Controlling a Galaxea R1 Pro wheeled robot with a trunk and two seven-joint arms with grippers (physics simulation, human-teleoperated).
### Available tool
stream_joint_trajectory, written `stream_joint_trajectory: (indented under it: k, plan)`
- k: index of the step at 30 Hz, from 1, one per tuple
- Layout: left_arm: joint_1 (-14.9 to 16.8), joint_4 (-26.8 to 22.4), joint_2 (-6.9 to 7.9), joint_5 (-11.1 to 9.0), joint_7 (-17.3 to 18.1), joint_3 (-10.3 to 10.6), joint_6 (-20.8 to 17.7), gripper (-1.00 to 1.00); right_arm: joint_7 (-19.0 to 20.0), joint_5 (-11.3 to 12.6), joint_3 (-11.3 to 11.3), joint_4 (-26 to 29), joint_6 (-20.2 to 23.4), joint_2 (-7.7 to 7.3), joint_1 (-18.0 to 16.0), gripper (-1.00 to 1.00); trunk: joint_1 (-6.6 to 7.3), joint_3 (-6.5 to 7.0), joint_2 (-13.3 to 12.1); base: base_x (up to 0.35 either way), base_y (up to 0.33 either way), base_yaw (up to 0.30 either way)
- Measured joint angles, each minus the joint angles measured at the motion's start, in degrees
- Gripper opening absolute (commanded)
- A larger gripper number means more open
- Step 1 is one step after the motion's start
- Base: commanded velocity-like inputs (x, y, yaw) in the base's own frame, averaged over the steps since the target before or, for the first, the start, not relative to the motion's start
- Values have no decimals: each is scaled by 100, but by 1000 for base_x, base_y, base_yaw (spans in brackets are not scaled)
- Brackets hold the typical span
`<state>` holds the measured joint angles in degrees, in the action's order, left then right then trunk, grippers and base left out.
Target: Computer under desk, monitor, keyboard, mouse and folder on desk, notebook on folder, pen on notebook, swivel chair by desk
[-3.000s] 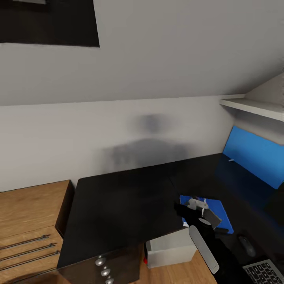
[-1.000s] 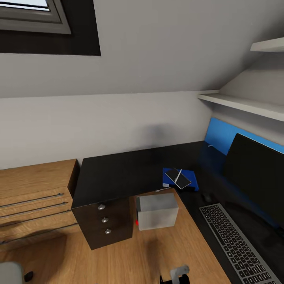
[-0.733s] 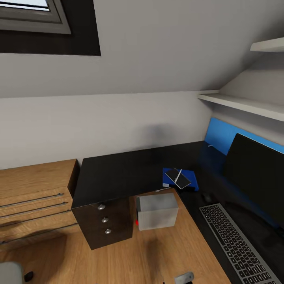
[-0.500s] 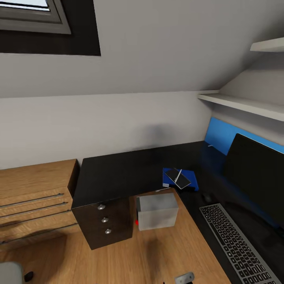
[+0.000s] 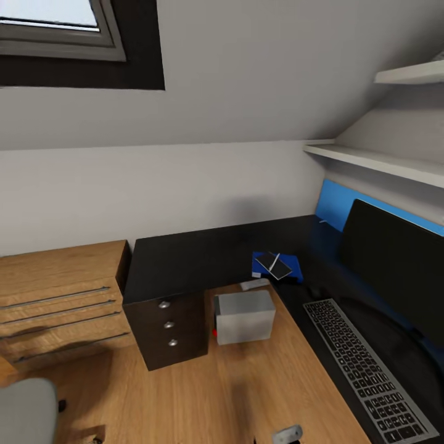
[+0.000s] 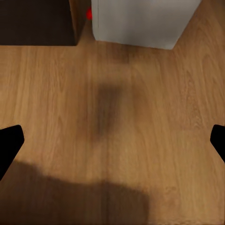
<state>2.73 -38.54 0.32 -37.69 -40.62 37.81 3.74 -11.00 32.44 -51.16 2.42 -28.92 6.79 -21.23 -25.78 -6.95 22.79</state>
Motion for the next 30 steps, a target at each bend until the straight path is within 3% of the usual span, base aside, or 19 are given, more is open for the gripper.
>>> stream_joint_trajectory:
  k: [7,12,15,20,21,23,27,30]
  plan:
    - [-1,20,16,-12,1,-40,-9,100,-4,-4,-1,-3,-20,5,-1,100,2,0,1,-201,0,151]
    - [-5,92,18,-27,114,-380,-26,100,-5,-4,2,-17,-179,5,-1,100,3,0,1,-27,0,260]
    - [21,519,19,-32,650,-654,-30,100,-4,-6,5,-20,-229,5,-1,100,3,-1,1,-8,0,270]
    - [263,1133,32,-30,1573,-923,-27,100,-4,-4,4,-21,-248,5,-1,100,3,0,1,-3,0,273]
    - [458,1486,37,-29,2075,-1146,-26,100,-5,-4,5,-21,-268,5,-1,100,3,0,0,-1,0,274]
    - [611,1757,41,-32,2433,-1390,-25,100,-8,-2,4,-23,-308,5,-1,100,3,0,1,-1,0,275]
    - [755,1997,36,-27,2752,-1719,-9,100,-27,-4,6,-34,-577,3,14,100,3,0,1,0,0,277]
    - [773,2023,24,-23,2793,-1767,0,100,-40,-2,6,-39,-831,2,30,100,3,-1,2,0,0,278]
